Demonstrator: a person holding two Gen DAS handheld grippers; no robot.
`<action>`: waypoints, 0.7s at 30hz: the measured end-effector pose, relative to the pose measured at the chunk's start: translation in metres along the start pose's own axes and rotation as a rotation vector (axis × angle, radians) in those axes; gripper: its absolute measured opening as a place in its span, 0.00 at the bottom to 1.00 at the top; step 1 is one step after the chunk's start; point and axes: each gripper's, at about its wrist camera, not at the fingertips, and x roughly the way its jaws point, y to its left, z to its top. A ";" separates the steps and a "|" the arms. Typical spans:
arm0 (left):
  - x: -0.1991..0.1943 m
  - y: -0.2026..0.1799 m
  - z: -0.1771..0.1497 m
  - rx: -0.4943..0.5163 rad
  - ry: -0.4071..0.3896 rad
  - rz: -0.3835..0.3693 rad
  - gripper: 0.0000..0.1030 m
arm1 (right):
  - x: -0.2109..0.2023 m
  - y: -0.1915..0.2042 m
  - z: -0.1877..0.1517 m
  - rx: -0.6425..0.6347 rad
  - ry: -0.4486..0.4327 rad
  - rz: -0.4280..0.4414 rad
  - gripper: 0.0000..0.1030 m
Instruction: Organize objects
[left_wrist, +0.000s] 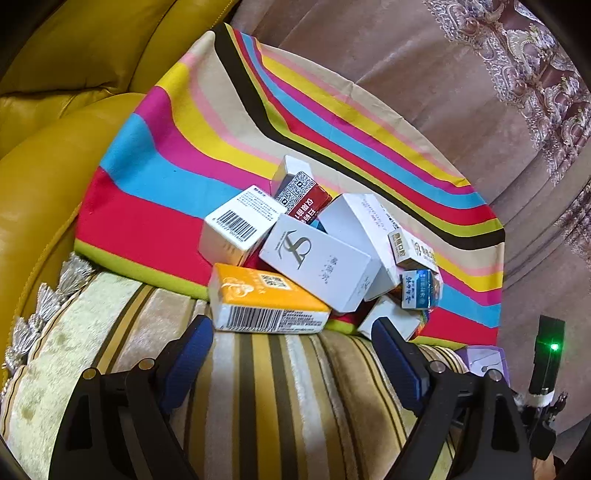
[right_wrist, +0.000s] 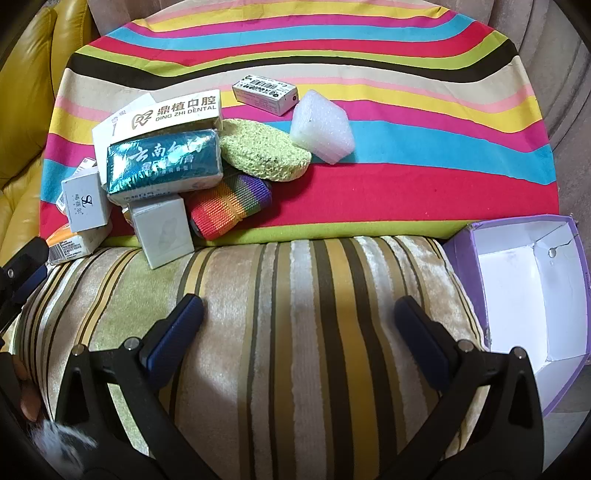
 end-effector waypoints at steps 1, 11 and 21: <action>0.002 0.001 0.001 0.000 0.000 -0.002 0.86 | 0.000 0.001 0.001 -0.003 0.002 -0.004 1.00; 0.002 0.002 -0.001 -0.017 -0.003 -0.025 0.86 | -0.003 -0.013 0.014 0.000 -0.037 0.144 1.00; 0.000 -0.004 -0.002 -0.014 0.002 -0.016 0.86 | -0.014 0.002 0.038 -0.018 -0.169 0.423 1.00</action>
